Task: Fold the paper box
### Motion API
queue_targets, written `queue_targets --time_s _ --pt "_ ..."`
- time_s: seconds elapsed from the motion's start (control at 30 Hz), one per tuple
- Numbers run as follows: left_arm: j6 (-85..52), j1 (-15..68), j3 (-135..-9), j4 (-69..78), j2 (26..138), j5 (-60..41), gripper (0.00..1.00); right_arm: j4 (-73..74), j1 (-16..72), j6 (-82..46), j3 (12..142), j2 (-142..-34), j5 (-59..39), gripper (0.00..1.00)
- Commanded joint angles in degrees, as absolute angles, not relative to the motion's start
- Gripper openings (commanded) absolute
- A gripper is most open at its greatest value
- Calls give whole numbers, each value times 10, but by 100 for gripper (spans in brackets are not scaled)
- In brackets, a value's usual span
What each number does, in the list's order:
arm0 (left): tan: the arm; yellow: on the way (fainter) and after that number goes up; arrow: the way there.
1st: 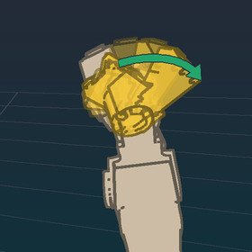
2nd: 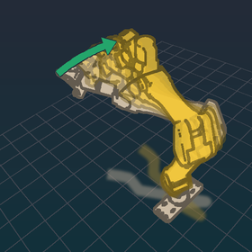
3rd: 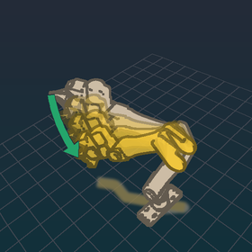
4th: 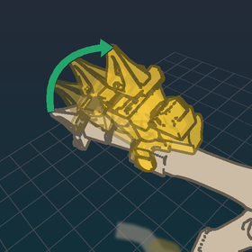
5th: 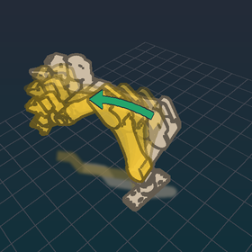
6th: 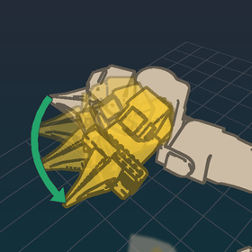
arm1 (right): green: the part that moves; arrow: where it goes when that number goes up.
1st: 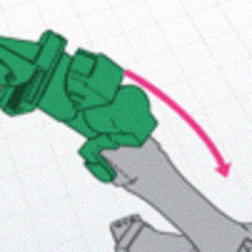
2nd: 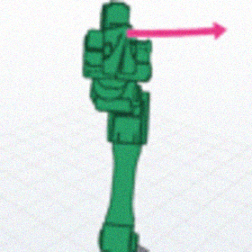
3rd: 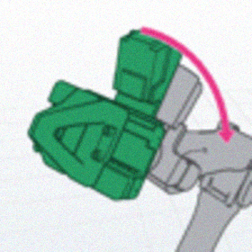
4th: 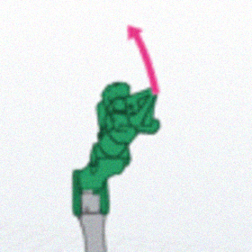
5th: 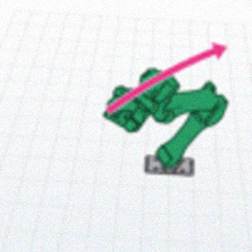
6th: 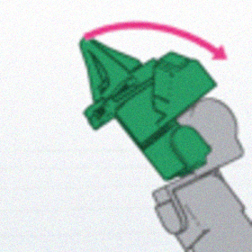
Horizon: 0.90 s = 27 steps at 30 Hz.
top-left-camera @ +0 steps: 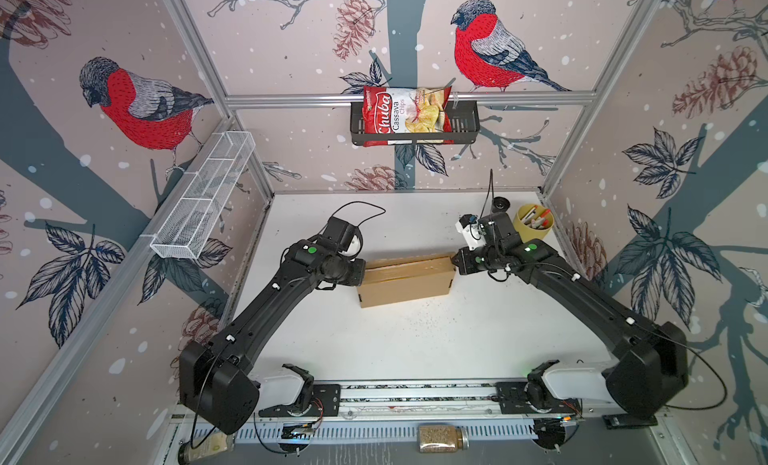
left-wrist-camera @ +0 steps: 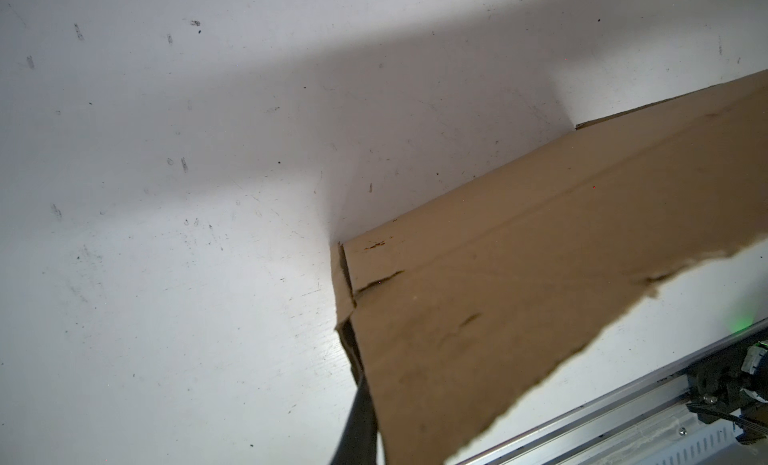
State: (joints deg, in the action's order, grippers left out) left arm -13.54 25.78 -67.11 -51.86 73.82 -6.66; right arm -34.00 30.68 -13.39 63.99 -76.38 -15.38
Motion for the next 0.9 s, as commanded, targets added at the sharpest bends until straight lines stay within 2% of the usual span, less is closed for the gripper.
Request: queue_targets --time_s 0.0,0.17,0.4,0.87 --pt "-128 258 -667 -510 735 -83 9 -346 308 -137 635 -766 -178 2" --pt "-126 258 -663 -509 733 -76 8 -338 299 -138 629 -762 -187 5" --pt "-122 258 -655 -503 733 -79 7 -330 293 -137 619 -766 -187 1" --pt "-115 258 -647 -501 735 -79 5 -370 313 -100 631 -772 -82 1"
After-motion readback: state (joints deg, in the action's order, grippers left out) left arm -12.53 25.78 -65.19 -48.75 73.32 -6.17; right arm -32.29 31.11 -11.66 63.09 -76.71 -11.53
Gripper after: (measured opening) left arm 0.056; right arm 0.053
